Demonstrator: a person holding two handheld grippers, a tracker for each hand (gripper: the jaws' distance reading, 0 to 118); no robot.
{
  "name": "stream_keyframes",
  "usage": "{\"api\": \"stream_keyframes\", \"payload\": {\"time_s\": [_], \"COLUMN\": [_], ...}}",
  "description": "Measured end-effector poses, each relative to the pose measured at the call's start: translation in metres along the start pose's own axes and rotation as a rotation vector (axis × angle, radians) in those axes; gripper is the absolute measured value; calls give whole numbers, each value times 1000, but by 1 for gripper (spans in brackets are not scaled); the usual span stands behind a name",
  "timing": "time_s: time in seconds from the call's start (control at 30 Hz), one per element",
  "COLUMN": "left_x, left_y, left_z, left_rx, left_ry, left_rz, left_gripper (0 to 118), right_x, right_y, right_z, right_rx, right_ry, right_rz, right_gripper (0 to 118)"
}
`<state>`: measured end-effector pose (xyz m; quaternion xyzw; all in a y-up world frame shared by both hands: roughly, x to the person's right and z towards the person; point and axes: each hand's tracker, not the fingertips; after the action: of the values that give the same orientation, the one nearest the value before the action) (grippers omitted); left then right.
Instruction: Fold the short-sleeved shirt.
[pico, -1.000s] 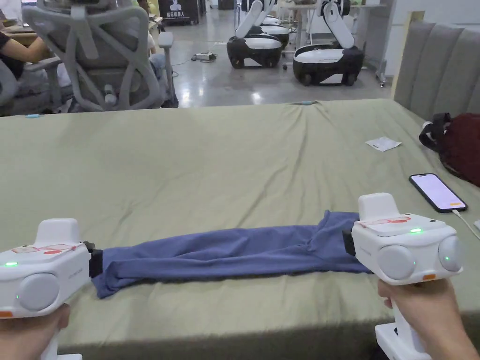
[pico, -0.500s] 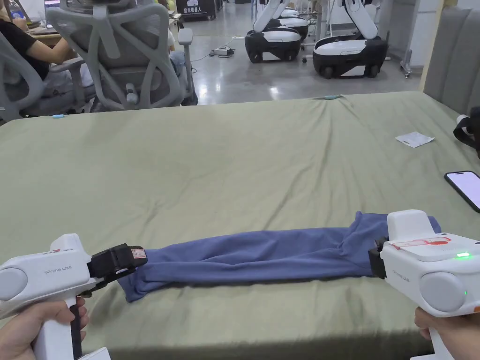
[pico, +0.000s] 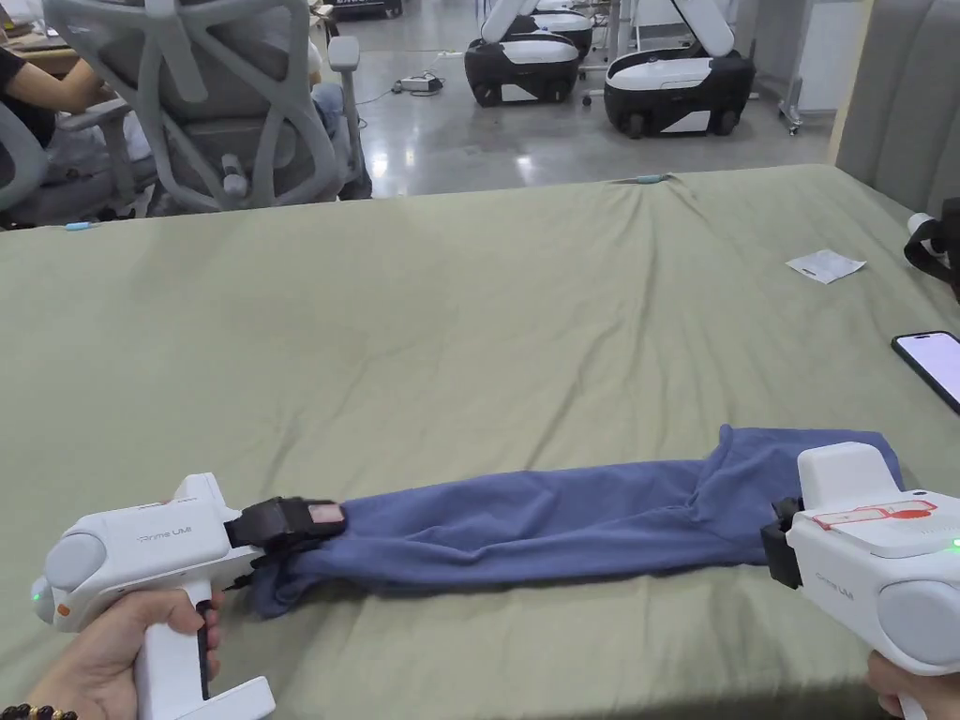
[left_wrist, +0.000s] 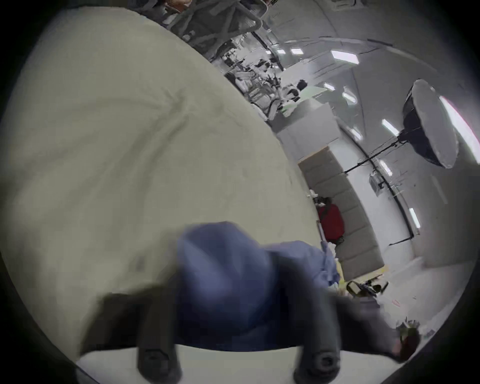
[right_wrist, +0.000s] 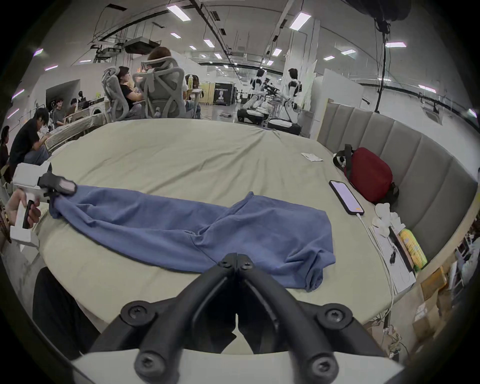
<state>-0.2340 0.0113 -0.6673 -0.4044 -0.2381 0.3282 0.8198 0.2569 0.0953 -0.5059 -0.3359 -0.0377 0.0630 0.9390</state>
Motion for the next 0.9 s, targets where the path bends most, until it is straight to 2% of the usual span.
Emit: {"api": "stream_keyframes", "payload": {"time_s": [0.03,0.13,0.33,0.47,0.63,0.8,0.9], "left_x": [-2,0,-8,-24,-39,-4,37], "left_y": [-1,-1,13,32,38,30,24], "left_z": [-7,0,25,68,113,118,109], "left_rx": [-49,-28,-12,33,93,98,103], "left_ry": [11,-36,-21,81,236,213,59], "left_rz": [61,27,-18,-53,-34,-109,-143], "left_gripper": [22,22,22,22,22,22,22], "right_x": [0,-2,-8,-12,-22,-30,-32], "right_y": [0,1,7,11,11,9,8], "right_z": [-1,-1,1,2,1,-1,0], "right_rx": [-2,-6,6,17,20,26,34], "right_ry": [0,-6,-2,-1,-8,35,39], "right_rz": [0,2,9,11,56,52,59], "right_gripper": [0,0,0,0,0,0,0]}}
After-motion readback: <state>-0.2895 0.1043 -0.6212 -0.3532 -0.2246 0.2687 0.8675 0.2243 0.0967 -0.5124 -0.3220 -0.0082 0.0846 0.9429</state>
